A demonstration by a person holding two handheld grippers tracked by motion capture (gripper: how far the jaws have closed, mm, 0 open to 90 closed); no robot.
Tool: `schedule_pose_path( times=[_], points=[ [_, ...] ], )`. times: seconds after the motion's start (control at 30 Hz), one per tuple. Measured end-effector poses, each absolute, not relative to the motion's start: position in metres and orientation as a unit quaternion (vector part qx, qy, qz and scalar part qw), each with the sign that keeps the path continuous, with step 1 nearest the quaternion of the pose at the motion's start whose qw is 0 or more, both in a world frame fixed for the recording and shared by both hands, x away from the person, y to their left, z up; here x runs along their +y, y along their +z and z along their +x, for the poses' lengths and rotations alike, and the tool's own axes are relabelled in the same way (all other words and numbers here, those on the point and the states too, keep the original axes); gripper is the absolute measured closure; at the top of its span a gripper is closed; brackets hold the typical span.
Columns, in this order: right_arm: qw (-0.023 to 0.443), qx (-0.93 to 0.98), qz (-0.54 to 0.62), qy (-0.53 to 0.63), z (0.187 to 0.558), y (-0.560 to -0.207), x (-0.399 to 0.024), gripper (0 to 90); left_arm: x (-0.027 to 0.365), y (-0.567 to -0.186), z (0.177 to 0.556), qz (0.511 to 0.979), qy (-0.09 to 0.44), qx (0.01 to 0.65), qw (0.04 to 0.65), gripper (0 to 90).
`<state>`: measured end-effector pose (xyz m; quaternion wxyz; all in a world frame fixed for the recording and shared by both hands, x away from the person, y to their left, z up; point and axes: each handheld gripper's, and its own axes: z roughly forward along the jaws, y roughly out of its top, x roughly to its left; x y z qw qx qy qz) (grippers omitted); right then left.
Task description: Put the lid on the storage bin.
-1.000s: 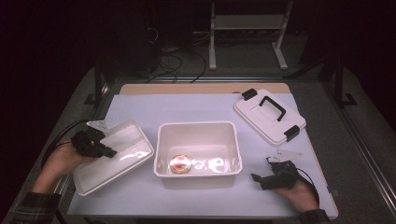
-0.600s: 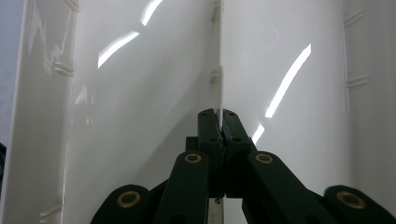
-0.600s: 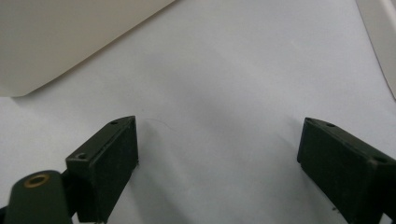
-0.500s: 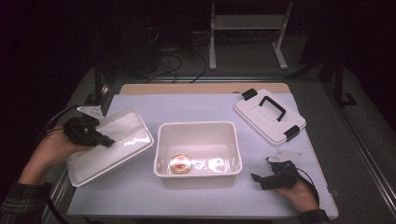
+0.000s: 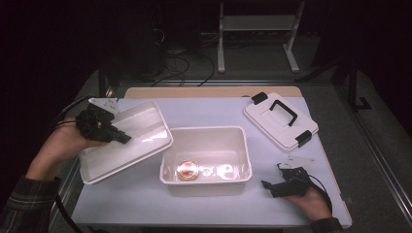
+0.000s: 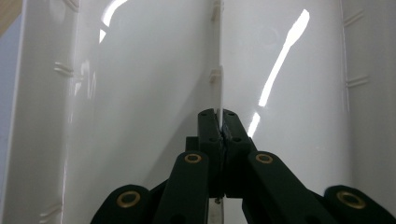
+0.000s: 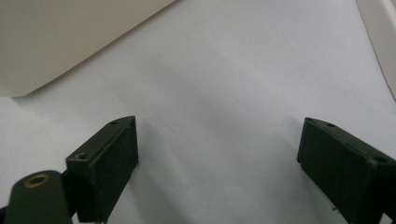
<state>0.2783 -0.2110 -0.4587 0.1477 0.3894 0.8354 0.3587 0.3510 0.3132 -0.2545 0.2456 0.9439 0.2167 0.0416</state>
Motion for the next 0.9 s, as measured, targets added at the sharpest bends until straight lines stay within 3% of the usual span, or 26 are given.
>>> schedule_pose_path(
  times=[0.9],
  points=[
    [0.148,0.835,0.390,0.359,0.278,-0.459,-0.211,11.6,0.190,-0.248,0.361,0.965,0.007,0.083,0.249,88.8]
  ],
)
